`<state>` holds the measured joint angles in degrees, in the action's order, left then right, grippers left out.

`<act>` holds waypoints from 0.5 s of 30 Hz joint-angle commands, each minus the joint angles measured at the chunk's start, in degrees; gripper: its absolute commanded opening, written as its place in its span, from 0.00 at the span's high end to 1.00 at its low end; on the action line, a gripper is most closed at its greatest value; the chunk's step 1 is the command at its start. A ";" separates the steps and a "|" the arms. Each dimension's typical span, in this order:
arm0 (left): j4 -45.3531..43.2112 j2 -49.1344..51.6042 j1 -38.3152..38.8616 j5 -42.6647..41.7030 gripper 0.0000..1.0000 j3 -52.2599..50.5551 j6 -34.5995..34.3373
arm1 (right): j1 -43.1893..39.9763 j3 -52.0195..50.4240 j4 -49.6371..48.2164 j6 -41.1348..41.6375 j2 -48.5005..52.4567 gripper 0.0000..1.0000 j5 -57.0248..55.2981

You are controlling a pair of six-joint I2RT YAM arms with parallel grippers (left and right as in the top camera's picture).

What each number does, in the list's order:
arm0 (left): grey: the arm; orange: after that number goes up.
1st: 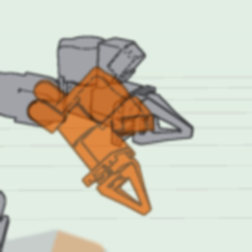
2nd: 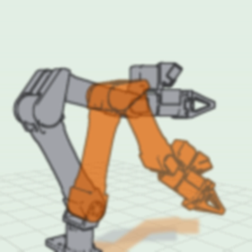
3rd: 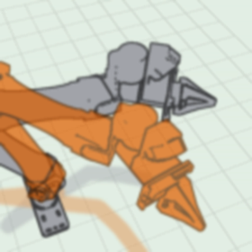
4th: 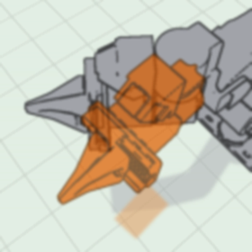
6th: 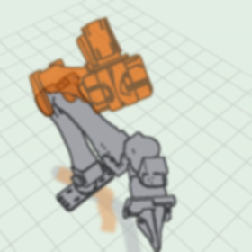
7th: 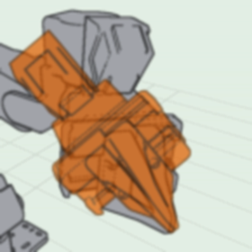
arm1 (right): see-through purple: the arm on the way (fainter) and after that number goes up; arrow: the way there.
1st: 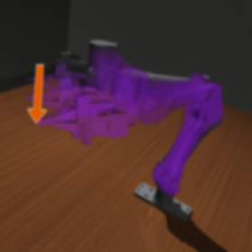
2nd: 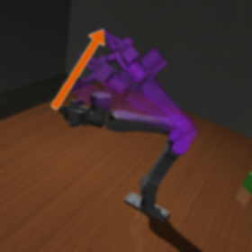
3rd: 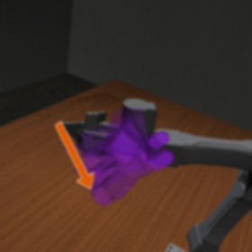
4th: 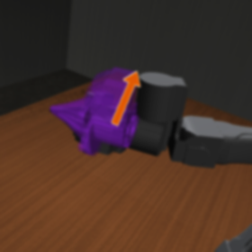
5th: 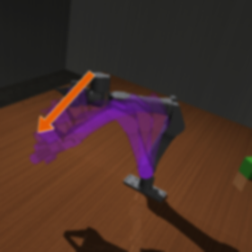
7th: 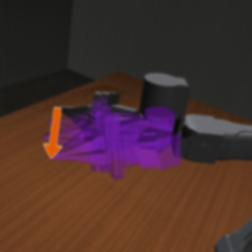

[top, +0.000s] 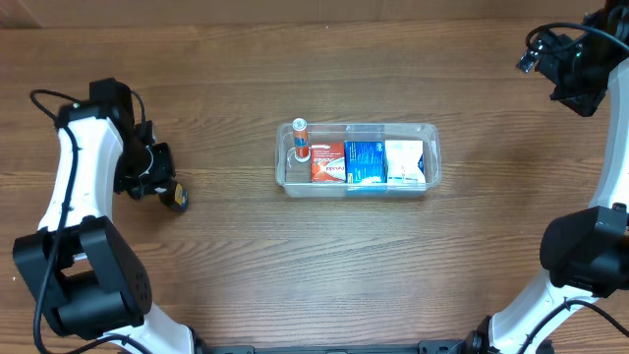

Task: Pack container
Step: 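Return the left gripper and grasp the dark bottle, then lower the dark bottle into the container beside the tube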

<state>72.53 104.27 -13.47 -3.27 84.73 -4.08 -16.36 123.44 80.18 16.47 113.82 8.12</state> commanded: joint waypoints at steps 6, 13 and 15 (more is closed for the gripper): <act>13.03 -9.53 18.51 -11.15 0.83 32.35 -1.79 | 0.11 1.33 -0.13 0.00 -1.86 0.00 -0.11; 12.22 -4.81 38.21 0.55 0.83 31.41 -3.63 | 0.11 1.33 -0.13 0.00 -1.86 0.00 -0.11; 11.43 -1.92 41.59 1.88 0.83 31.41 -3.17 | 0.11 1.33 -0.13 0.00 -1.86 0.00 -0.11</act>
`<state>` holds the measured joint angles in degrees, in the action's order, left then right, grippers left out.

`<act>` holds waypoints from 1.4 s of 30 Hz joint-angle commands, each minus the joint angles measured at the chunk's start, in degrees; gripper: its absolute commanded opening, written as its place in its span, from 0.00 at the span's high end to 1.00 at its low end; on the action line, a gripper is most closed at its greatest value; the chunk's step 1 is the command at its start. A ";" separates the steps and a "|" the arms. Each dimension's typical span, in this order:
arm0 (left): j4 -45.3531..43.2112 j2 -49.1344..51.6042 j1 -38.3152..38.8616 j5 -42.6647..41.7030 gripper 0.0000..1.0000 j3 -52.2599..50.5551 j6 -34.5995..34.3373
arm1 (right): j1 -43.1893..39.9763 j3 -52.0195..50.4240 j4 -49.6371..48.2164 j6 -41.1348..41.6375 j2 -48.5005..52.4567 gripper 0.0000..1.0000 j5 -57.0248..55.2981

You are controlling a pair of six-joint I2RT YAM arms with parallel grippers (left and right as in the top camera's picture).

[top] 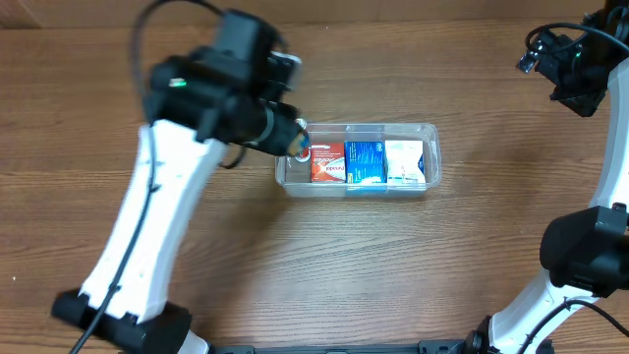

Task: Pack container
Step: 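Lower the dark bottle into the container beside the tube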

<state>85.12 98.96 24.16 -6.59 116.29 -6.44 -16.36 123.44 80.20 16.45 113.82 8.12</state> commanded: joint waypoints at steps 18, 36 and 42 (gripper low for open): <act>-5.64 21.68 6.78 16.15 0.90 -2.58 0.72 | 0.11 1.33 -0.15 0.02 -1.86 0.00 -0.11; -11.37 21.51 6.56 14.01 0.64 -8.98 0.59 | 0.11 1.33 -0.15 0.02 -1.86 0.00 -0.11; -8.35 13.49 5.22 14.05 0.56 -8.87 -3.34 | 0.11 1.33 -0.15 0.02 -1.86 0.00 -0.11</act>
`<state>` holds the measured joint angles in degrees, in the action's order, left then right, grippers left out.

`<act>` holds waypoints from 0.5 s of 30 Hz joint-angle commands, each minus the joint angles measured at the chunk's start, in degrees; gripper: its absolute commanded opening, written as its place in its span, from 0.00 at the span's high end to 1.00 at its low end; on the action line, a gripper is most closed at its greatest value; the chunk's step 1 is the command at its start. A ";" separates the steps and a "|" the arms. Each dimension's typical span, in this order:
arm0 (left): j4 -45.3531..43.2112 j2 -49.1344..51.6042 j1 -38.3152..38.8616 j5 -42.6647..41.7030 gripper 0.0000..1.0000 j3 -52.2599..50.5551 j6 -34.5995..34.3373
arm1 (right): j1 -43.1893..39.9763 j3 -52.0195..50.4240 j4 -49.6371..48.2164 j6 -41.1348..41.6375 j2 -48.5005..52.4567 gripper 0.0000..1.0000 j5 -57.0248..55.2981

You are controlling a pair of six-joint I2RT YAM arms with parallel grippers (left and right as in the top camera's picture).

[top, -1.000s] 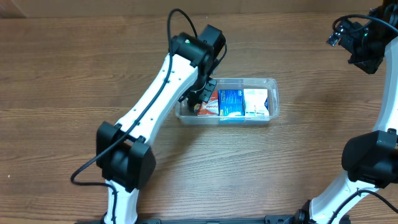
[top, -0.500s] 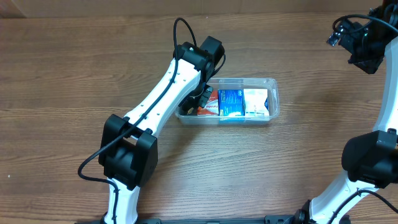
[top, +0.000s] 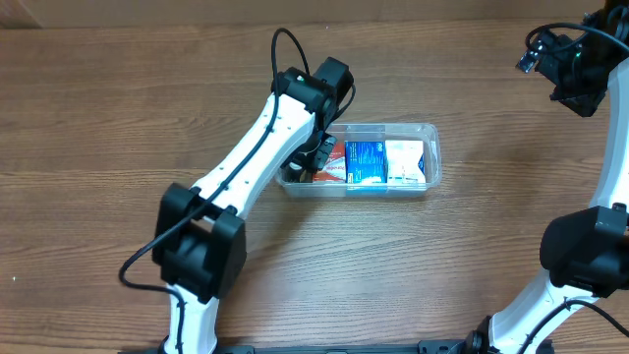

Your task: Pack container

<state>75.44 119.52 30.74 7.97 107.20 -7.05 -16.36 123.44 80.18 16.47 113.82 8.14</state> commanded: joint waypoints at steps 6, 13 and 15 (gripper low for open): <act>10.80 -27.30 -10.56 2.10 0.33 1.86 -6.49 | 0.11 1.33 -0.13 0.00 -1.86 0.00 -0.13; 14.84 -44.98 -38.75 1.99 0.19 2.10 -6.34 | 0.11 1.33 -0.13 0.00 -1.86 0.00 -0.13; 15.82 -46.99 -44.44 0.55 0.15 2.10 -6.29 | 0.11 1.33 -0.13 0.00 -1.86 0.00 -0.13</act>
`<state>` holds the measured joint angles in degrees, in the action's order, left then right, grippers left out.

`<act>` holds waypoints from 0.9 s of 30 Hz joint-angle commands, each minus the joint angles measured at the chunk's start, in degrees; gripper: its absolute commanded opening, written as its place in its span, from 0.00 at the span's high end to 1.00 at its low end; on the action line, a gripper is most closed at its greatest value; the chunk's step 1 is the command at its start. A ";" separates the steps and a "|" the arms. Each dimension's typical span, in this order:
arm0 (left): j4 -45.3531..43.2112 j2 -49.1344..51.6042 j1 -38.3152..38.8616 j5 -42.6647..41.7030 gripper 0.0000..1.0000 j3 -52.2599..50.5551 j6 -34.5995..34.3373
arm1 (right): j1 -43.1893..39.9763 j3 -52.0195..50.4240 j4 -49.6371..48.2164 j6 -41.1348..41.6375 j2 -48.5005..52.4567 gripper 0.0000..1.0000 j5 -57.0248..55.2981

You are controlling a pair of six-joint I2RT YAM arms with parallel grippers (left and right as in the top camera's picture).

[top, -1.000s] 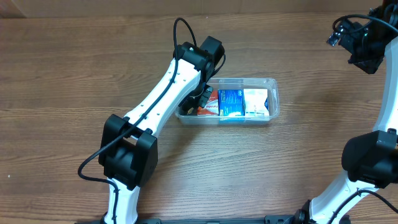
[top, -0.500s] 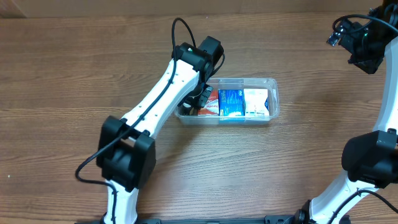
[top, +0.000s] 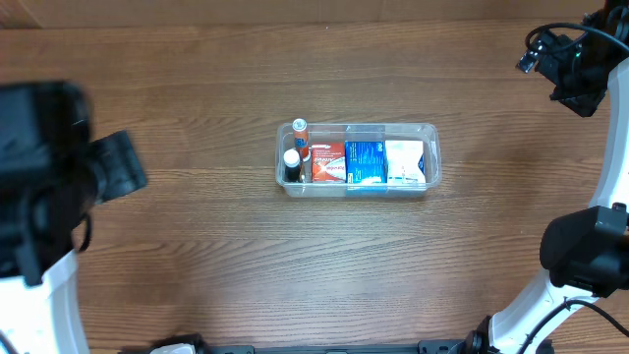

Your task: Pack container

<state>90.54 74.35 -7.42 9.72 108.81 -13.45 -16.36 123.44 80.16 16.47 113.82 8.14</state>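
A clear plastic container (top: 433, 149) lies at the middle of the table. A red box (top: 328, 162), a blue box (top: 365, 162) and a white box (top: 404, 162) fill it side by side. At its left end stand a thin tube with a pale cap (top: 300, 130) and a small dark bottle with a white cap (top: 292, 162). My left arm (top: 59, 177) is a large blur at the left edge, well clear of the container; its fingers cannot be made out. My right arm (top: 570, 69) is folded at the far right corner, and its jaws do not show.
Bare wooden table surrounds the container on all sides. The right arm's base and cables (top: 580, 256) stand along the right edge. A pale wall strip runs along the back edge.
My left arm has left the container's left end and now sits at the far left of the view. A small dark bottle with a white cap now stands where the gripper was.
My left gripper was at the table's left with a small dark object at its tip. Then the arm was over the container's left end, then reaching down into it. Now the arm is back at the left and the dark bottle stands beside the tube. The right arm stayed put.
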 commanded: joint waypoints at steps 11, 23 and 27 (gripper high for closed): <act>1.81 -0.24 -8.37 -3.32 0.00 0.42 0.13 | 0.11 1.33 -0.11 0.00 -1.86 0.00 -0.13; 1.79 3.19 -8.37 -3.34 0.00 0.42 0.13 | 1.86 0.92 -0.13 0.00 -6.23 0.00 -0.13; 1.81 3.91 -8.37 -3.32 0.00 0.42 0.13 | 7.98 0.92 -0.11 0.00 -14.05 0.00 -0.13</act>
<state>92.58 77.56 -15.44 7.07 108.81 -13.39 -12.97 123.42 80.18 16.47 108.55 7.92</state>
